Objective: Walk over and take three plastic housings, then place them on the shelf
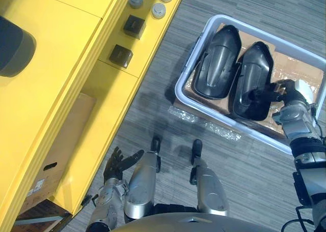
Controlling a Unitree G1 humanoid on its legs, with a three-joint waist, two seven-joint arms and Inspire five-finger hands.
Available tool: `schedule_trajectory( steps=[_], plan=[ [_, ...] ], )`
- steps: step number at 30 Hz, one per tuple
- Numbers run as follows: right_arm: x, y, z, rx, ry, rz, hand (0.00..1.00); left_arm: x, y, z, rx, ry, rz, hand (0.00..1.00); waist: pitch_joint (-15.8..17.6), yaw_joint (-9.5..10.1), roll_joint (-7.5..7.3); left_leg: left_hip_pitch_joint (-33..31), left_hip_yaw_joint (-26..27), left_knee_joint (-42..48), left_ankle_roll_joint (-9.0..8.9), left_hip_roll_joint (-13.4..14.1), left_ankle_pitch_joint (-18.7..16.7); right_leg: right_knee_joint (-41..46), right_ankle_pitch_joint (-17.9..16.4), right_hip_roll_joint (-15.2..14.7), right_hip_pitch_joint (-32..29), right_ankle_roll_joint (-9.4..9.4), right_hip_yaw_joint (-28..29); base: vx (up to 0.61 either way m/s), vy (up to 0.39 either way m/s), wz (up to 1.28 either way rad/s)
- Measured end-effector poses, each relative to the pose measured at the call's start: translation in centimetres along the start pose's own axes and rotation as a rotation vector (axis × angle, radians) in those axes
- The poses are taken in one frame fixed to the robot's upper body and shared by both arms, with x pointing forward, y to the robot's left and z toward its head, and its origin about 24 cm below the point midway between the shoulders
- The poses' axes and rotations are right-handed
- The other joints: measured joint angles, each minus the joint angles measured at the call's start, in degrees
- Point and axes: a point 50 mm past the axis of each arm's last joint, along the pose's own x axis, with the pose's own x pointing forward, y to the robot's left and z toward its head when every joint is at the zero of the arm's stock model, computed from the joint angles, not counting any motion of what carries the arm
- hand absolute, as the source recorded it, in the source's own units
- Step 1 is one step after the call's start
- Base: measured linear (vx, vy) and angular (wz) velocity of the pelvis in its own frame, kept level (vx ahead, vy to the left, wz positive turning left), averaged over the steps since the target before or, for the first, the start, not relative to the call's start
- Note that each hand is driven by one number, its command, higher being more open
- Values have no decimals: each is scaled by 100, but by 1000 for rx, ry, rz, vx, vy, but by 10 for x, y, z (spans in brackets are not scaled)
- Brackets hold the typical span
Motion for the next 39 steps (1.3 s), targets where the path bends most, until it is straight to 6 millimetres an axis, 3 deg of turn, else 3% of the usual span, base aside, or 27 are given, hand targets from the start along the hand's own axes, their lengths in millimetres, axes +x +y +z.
schedule_trajectory(
  steps=[5,12,24,29,32,35,37,39],
  plan=[
    [3,-2,-6,-99,26,-12,0,0,-3,-1,5,3,0,100,0,6,63,1,-89,-77,-49,-3,53,-11,-2,-2,-30,-3,-119,-11,-1,8],
    [2,3,-20,-125,98,-37,0,-2,-10,-6,-34,21,-13,100,41,23,279,3,-252,-223,-87,-30,191,-25,0,-14,-9,-1,-332,-3,-7,11],
    [1,3,-26,-146,93,-115,0,-2,-12,-3,-35,9,-47,100,55,71,269,19,-331,-315,-132,-18,291,-75,16,-36,24,17,-467,-14,4,3],
    [-7,9,-32,-141,51,-136,0,-4,-10,2,-46,-14,-44,100,115,42,161,213,-327,-386,-131,-19,289,-90,14,-30,215,20,-483,4,1,0],
    [-22,13,-28,-66,-26,-190,0,-13,-7,13,-68,-76,-40,100,101,-30,-22,533,-224,-618,-119,-18,299,-201,-28,-20,423,19,-427,10,-10,-12],
    [-42,13,-22,32,-95,-283,0,-22,-4,48,-105,-231,-6,100,-29,-156,-275,695,-123,-866,-142,22,367,-249,-68,-6,506,-31,-396,51,-22,-9],
    [-52,16,-26,71,-94,-318,0,-27,-2,81,-80,-372,27,100,-198,-204,-454,874,-6,-987,-159,69,383,-303,-36,11,591,-44,-285,96,-18,-23],
    [-57,20,-34,38,-86,-320,0,-32,-4,102,-34,-459,28,100,-477,-255,-506,968,52,-1073,-148,82,372,-322,-34,25,619,-45,-240,89,-8,-24]
  ],
)
